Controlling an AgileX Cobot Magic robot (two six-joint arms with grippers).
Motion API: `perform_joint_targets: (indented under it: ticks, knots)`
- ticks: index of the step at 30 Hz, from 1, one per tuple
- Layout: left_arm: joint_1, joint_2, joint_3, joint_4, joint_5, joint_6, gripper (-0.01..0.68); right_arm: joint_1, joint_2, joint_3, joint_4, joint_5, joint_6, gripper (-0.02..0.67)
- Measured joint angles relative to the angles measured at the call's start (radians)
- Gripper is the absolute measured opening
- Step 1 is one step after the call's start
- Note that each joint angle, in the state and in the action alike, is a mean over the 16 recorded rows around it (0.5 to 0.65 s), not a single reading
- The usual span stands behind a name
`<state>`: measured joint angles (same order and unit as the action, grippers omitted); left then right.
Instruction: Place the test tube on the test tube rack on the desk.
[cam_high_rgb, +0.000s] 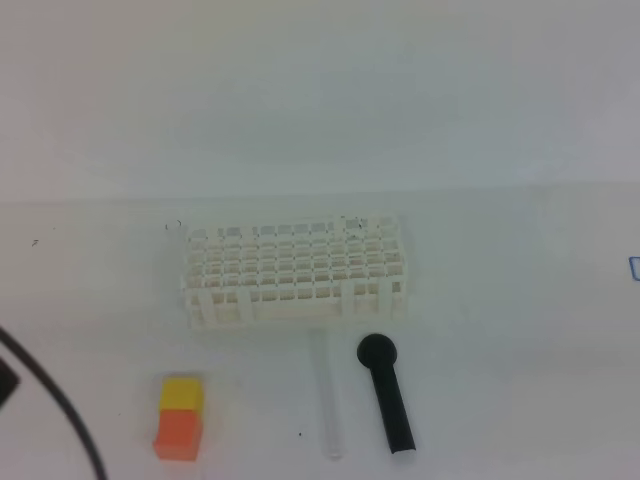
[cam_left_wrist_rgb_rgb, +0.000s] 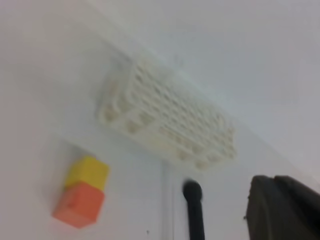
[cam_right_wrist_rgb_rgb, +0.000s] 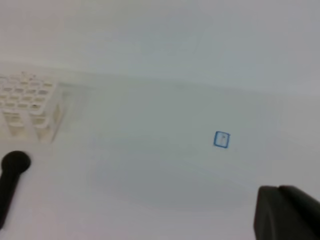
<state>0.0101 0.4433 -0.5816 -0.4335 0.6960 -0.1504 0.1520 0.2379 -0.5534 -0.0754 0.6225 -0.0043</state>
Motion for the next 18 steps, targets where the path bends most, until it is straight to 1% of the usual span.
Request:
perform_joint_targets:
  ticks: [6,10,14,16,18]
  knots:
    - [-0.002,0.151,0.058,-0.450,0.010,0.362,-0.001,0.000,0.064,-0.070,0.067,0.139,-0.011,-0.001]
    - [-0.024,0.266,0.071,-0.665,0.024,0.611,-0.001,0.000,0.070,-0.081,0.112,0.179,-0.023,-0.001]
    - [-0.089,0.375,0.056,-0.762,0.002,0.776,-0.001,0.000,0.070,-0.082,0.140,0.207,-0.035,-0.001]
    - [-0.140,0.428,0.044,-0.758,-0.030,0.812,-0.001,0.000,0.070,-0.082,0.148,0.220,-0.040,-0.001]
    - [-0.206,0.479,0.030,-0.732,-0.077,0.816,-0.001,0.000,0.070,-0.082,0.152,0.232,-0.046,-0.001]
